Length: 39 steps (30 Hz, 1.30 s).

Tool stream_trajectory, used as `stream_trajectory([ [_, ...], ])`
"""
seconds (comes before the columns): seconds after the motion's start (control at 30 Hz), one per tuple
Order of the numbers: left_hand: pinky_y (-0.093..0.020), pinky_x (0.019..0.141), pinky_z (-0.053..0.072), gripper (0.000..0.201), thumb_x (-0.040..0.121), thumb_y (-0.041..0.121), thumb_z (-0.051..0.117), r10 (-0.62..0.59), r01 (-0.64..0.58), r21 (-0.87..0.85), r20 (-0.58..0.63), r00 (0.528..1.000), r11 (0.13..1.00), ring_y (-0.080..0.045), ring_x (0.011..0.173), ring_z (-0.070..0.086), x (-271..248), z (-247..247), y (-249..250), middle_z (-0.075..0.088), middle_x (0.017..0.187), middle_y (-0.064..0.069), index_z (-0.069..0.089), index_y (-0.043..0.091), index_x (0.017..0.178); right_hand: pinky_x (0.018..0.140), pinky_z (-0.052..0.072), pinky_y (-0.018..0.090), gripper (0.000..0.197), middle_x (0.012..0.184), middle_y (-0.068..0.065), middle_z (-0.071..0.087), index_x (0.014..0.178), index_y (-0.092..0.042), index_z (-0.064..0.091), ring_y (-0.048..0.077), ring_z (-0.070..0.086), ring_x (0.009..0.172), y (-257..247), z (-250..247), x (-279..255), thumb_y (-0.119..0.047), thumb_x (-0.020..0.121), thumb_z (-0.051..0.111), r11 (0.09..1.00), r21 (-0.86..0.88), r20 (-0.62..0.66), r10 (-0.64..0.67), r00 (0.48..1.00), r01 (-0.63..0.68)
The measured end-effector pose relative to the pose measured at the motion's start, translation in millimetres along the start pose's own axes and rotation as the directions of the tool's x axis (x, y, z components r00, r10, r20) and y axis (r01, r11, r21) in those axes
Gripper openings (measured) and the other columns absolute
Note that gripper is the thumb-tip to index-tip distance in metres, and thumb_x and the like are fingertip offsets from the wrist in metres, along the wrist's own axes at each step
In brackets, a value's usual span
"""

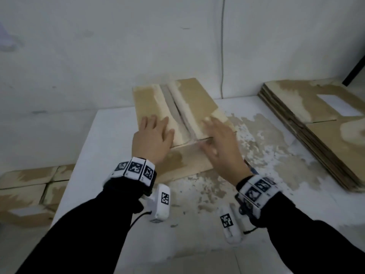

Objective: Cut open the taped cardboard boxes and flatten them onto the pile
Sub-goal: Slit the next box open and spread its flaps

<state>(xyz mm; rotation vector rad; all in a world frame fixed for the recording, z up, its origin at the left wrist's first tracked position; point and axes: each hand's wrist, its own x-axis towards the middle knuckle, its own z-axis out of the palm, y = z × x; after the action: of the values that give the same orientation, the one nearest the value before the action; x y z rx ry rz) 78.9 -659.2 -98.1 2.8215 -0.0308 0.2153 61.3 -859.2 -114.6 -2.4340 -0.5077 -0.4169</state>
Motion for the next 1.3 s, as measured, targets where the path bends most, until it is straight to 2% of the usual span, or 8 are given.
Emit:
stream_trajectory([
  [0.13,-0.047,0.101,0.038,0.051,0.097,0.041,0.031,0.008,-0.004,0.071,-0.047,0.999,0.997,-0.028,0.142,0.017,3,4,3,0.028,0.152,-0.007,0.033,0.022,0.145,0.094,0.038,0.042,0.042,0.123,0.018,0.047,0.121,-0.004,0.048,0.035,0.042,0.116,78,-16,-54,-0.023,0.087,0.064,0.896,-0.110,-0.269,0.389,0.881,-0.429],
  [0.27,-0.047,0.100,0.034,0.048,0.096,0.040,0.036,0.013,-0.011,0.060,-0.031,0.999,0.998,-0.027,0.137,0.024,1,1,5,0.034,0.147,-0.008,0.038,0.022,0.141,0.080,0.042,0.040,0.038,0.114,0.021,0.048,0.104,-0.004,0.048,0.035,0.046,0.102,132,-13,-91,-0.035,0.087,0.063,0.602,-0.396,0.087,0.776,0.624,-0.693],
  [0.4,-0.045,0.098,0.028,0.045,0.091,0.045,0.043,0.026,-0.025,0.115,-0.013,1.000,0.993,-0.030,0.124,0.033,10,-10,0,0.043,0.134,-0.008,0.047,0.025,0.132,0.051,0.032,0.033,0.013,0.074,0.012,0.051,0.090,-0.005,0.043,0.022,0.043,0.058,127,-17,-85,-0.015,0.097,0.048,0.728,-0.249,0.126,0.678,0.724,-0.639],
  [0.67,-0.038,0.088,0.032,0.027,0.090,0.035,0.049,0.045,-0.038,0.046,-0.171,0.984,0.998,-0.030,0.108,0.040,33,-11,-7,0.051,0.110,-0.010,0.060,0.016,0.107,0.051,0.033,0.028,0.019,0.078,0.010,0.057,0.109,-0.014,0.046,0.019,0.046,0.057,20,-63,35,-0.020,0.102,0.030,0.927,0.097,0.075,0.356,0.931,-0.362],
  [0.83,-0.039,0.109,0.020,0.051,0.093,0.038,0.044,-0.033,0.037,0.044,-0.097,0.995,0.998,-0.028,0.135,0.026,31,-5,-6,0.035,0.144,-0.015,0.041,0.008,0.134,0.052,0.040,0.030,0.021,0.086,0.012,0.050,0.110,-0.008,0.050,0.024,0.047,0.067,-27,-27,132,-0.020,0.098,0.037,0.932,0.040,0.367,0.322,0.873,-0.360],
  [1.0,-0.038,0.118,0.004,0.068,0.090,0.045,0.022,-0.043,0.043,0.011,-0.009,0.999,0.999,-0.021,0.146,0.008,39,0,-11,0.016,0.159,-0.009,0.025,0.010,0.148,0.045,0.036,0.021,0.035,0.124,0.020,0.056,0.129,0.003,0.050,0.032,0.057,0.111,-40,16,201,-0.005,0.098,0.034,0.942,-0.293,0.417,0.282,0.864,-0.165],
  [1.17,-0.037,0.119,0.002,0.063,0.096,0.042,0.030,-0.061,0.061,-0.007,-0.015,0.998,0.998,-0.018,0.148,0.004,41,3,-10,0.012,0.160,-0.007,0.021,0.011,0.150,0.088,0.048,0.029,0.038,0.127,0.014,0.058,0.129,-0.006,0.053,0.031,0.058,0.112,-34,27,229,-0.011,0.093,0.044,0.922,-0.361,0.421,0.294,0.858,-0.139],
  [1.3,-0.037,0.120,0.002,0.063,0.097,0.040,0.033,-0.072,0.072,0.002,-0.014,0.997,0.997,-0.018,0.148,0.003,41,4,-9,0.011,0.160,-0.007,0.019,0.011,0.151,0.089,0.052,0.043,0.040,0.121,0.016,0.059,0.124,-0.010,0.055,0.033,0.061,0.106,-29,34,234,-0.016,0.085,0.050,0.945,-0.291,0.392,0.259,0.883,-0.148],
])
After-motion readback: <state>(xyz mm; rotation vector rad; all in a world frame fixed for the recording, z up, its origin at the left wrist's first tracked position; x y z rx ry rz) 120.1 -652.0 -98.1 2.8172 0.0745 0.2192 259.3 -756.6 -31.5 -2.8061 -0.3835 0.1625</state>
